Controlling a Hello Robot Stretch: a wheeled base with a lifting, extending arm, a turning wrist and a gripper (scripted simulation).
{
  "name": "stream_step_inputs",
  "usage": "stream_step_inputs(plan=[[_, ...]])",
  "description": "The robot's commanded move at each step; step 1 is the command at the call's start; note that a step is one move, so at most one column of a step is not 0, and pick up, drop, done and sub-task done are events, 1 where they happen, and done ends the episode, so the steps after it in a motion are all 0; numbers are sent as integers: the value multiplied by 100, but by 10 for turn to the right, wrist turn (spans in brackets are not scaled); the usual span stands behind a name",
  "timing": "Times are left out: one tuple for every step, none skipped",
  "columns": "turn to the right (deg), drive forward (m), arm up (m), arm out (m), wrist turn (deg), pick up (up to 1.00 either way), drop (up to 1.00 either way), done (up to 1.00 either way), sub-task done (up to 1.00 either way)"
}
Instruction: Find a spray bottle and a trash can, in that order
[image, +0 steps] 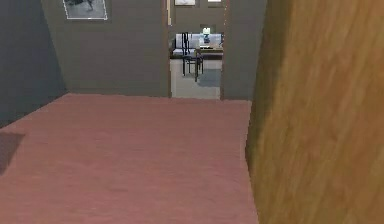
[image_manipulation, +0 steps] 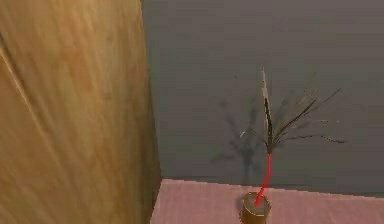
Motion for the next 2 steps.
stream_step_inputs(plan=[[0, 100, 0, 0, 0, 0, 0, 0, 0], [0, 100, 0, 0, 0, 0, 0, 0, 0]])
